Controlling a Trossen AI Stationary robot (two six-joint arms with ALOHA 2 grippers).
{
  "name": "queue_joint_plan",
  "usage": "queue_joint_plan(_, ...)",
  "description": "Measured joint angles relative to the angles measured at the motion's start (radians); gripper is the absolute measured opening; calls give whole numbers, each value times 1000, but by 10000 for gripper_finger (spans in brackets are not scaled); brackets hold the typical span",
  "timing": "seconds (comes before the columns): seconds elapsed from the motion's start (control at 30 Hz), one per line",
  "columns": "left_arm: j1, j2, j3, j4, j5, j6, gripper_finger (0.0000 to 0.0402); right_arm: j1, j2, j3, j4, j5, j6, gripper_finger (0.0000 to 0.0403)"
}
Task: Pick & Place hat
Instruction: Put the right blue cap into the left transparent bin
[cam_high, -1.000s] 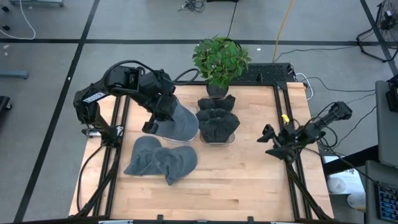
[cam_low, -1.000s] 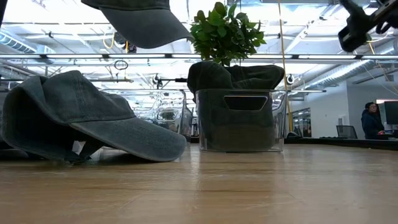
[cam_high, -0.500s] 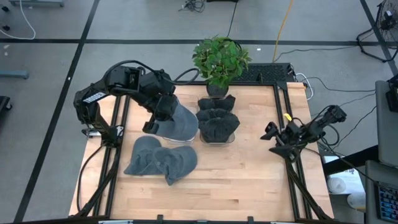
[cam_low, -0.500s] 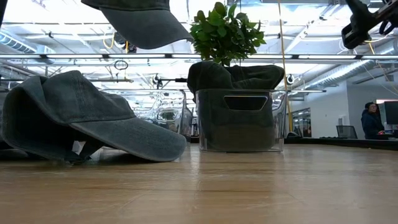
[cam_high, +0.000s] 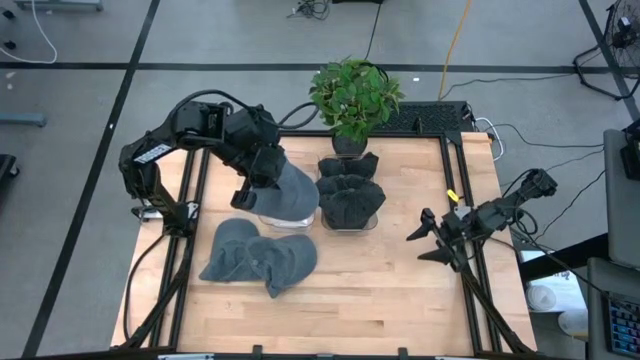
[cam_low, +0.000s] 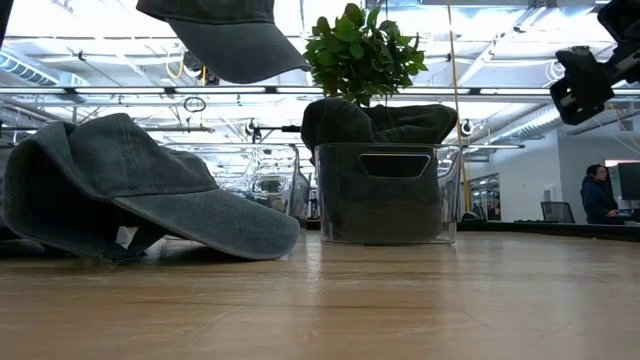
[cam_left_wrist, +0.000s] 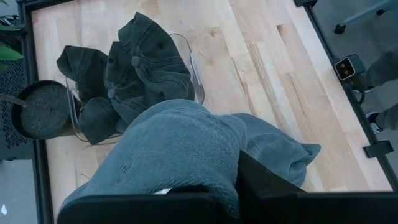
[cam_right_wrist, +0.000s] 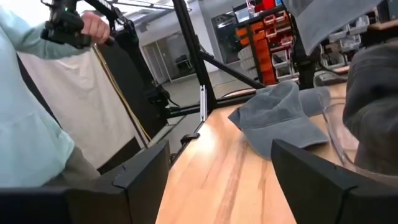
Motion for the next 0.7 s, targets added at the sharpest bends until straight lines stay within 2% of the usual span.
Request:
queue_joint_plan(0.27,0,0,0,0,28,-4,12,0,11,0,-12,0,-55,267)
queue_joint_plan(0.7,3,2,0,0,26,-75,12,0,116,0,-4,28,-121,267)
